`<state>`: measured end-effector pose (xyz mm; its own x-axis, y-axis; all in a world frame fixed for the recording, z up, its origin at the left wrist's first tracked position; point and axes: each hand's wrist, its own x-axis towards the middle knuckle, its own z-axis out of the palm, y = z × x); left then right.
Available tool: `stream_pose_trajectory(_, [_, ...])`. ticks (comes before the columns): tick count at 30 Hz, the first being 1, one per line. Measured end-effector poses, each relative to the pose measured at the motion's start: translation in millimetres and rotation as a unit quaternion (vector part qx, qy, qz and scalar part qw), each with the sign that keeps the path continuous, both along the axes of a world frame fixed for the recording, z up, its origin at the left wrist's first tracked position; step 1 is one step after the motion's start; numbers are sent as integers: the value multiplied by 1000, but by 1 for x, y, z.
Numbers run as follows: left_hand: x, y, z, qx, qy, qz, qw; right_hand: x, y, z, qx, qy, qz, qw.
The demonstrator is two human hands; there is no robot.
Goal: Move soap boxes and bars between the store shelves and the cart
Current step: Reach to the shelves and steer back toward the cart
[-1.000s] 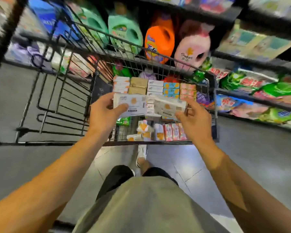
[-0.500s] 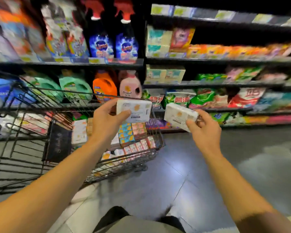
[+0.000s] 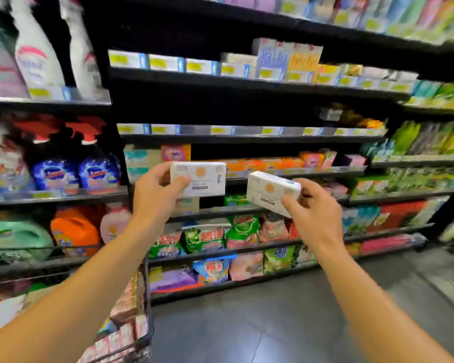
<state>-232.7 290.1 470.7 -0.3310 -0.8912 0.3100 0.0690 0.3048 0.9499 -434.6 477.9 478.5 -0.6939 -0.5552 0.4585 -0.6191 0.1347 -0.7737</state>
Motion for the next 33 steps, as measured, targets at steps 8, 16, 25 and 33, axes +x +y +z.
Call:
stream_pose_trajectory(8, [-99,-37,70,-118,18,81,990,-82,-45,48,-54,-1,14,998])
stream_pose_trajectory(16, [-161,-121,113,-192,33,105,975,-148,-142,78,-82,-5,48,996])
stream_pose_trajectory(25, [-199,-251,171,-324,3,197,925,-192,-258,107,-117,-1,88,989])
stream_pose_trajectory(33, [-216,-319,197,-310,-150,218,913,-203,-313,107,-111,7,115,987])
